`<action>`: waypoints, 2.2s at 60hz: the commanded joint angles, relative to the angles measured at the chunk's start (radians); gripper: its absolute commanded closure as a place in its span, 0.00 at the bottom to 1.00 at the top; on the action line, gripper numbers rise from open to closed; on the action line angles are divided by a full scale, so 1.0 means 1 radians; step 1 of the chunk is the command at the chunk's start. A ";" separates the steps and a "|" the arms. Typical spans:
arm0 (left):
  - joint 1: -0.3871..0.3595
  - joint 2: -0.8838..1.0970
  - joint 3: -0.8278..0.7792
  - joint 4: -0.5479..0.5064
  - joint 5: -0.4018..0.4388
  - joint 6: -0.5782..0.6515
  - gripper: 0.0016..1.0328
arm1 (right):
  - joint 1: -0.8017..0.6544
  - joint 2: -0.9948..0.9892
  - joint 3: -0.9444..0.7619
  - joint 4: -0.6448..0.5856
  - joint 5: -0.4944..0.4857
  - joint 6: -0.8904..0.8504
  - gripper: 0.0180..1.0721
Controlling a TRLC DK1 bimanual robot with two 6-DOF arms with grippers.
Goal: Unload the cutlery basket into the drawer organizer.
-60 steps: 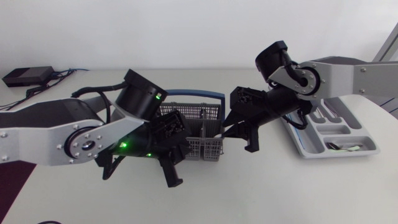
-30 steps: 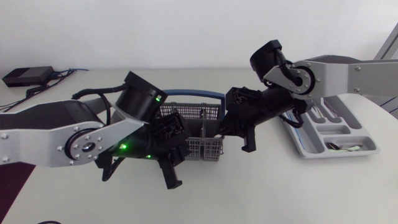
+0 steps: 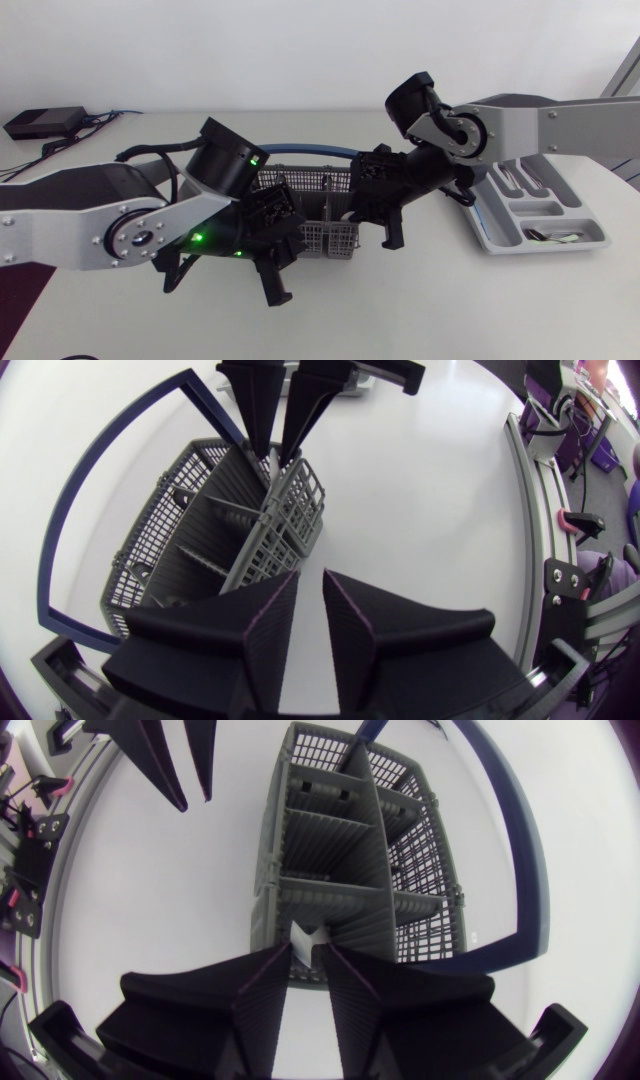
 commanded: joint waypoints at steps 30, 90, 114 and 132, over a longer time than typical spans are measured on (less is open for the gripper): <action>0.017 -0.011 -0.037 0.003 0.011 0.034 0.79 | 0.058 0.079 0.114 -0.195 0.128 -0.170 0.74; 0.032 -0.014 -0.060 0.018 0.025 0.040 0.79 | 0.117 0.162 0.383 -0.579 0.117 -0.230 0.95; 0.027 -0.002 -0.061 0.037 0.025 0.038 0.79 | 0.058 0.319 0.697 -0.884 -0.007 -0.262 0.95; 0.029 -0.001 -0.061 0.037 0.026 0.040 0.79 | 0.054 0.319 0.680 -0.893 -0.016 -0.273 0.95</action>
